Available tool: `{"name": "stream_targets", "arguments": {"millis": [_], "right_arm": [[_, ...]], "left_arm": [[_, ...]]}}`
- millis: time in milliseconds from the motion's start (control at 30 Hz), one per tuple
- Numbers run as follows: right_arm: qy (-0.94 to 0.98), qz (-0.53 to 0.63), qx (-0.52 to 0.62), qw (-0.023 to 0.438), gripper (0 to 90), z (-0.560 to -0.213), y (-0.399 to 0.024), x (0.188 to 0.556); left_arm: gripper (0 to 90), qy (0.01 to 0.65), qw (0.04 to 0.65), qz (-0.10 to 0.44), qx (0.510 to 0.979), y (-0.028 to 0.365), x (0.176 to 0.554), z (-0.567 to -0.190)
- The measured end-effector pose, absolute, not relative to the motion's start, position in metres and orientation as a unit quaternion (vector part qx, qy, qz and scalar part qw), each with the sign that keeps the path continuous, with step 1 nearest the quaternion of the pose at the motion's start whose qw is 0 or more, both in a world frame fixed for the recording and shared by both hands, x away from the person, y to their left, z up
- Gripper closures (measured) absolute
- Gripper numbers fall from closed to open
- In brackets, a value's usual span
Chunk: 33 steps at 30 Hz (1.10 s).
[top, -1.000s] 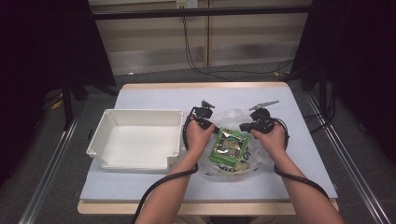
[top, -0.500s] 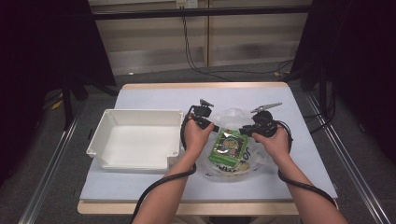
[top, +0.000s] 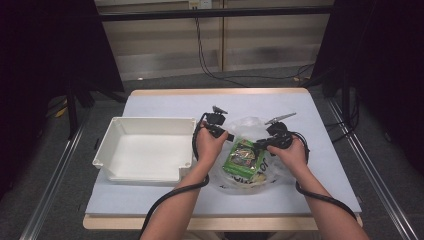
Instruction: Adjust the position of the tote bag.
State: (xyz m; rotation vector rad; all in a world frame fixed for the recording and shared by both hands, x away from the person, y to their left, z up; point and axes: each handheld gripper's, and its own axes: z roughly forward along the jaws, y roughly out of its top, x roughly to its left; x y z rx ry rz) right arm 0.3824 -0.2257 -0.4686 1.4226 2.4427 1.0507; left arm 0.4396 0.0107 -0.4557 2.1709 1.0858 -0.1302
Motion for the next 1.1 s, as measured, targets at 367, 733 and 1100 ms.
{"name": "stream_targets", "arguments": {"millis": [367,733,1100], "right_arm": [[0.809,0.354,0.464,0.061,89.9,-0.462,-0.227,0.378],[0.802,0.359,0.473,0.065,89.8,-0.462,-0.23,0.377],[0.811,0.363,0.454,0.06,90.0,-0.452,-0.23,0.371]], "left_arm": [[79.0,0.394,0.376,-0.062,0.836,0.003,0.43,-0.437],[83.1,0.379,0.362,-0.095,0.846,-0.006,0.418,-0.442],[71.1,0.386,0.364,-0.068,0.845,-0.002,0.43,-0.448]]}}
